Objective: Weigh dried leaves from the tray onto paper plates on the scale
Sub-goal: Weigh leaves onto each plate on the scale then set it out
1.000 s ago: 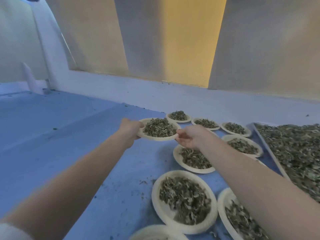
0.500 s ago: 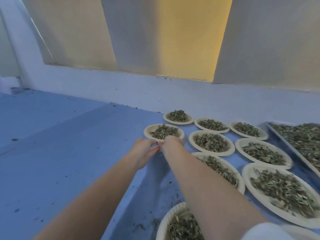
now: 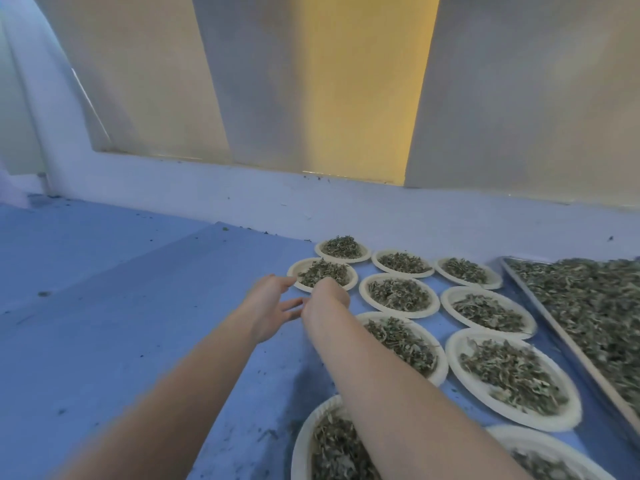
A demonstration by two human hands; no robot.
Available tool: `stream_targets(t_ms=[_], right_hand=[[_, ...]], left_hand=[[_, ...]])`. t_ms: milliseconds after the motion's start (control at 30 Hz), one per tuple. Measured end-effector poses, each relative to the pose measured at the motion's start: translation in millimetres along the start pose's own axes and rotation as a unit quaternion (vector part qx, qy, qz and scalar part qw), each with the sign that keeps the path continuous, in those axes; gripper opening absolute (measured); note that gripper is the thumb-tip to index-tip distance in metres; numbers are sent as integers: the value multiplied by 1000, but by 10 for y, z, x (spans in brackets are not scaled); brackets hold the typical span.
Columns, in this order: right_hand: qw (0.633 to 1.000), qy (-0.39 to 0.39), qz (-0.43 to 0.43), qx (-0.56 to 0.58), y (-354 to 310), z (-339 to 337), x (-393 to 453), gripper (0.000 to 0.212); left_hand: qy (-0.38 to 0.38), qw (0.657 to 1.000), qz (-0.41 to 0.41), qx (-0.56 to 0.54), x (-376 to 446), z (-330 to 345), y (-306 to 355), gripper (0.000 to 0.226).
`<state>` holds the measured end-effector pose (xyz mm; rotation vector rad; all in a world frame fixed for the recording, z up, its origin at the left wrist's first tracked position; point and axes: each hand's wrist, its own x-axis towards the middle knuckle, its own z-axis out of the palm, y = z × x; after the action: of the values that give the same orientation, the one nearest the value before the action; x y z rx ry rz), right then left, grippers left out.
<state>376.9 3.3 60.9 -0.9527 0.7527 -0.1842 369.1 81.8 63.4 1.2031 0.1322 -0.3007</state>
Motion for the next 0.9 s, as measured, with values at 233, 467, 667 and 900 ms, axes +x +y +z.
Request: stream_targets(t_ms=[233, 467, 667, 900], right_hand=[[999, -31, -36, -5, -234, -564, -1008, 19], [971, -73, -188, -131, -688, -1762, -1805, 21], [863, 28, -356, -358, -1120, -3093, -2320, 24], [707, 114, -327, -617, -1755, -4615, -2952, 26]], left_hand=[[-44, 994, 34, 96, -1281, 320, 268, 23], [-135, 964, 99, 206, -2305, 1012, -8, 60], [-213, 900, 167, 341, -3029, 2083, -459, 33], [-340, 862, 135, 352, -3770, 3218, -1196, 28]])
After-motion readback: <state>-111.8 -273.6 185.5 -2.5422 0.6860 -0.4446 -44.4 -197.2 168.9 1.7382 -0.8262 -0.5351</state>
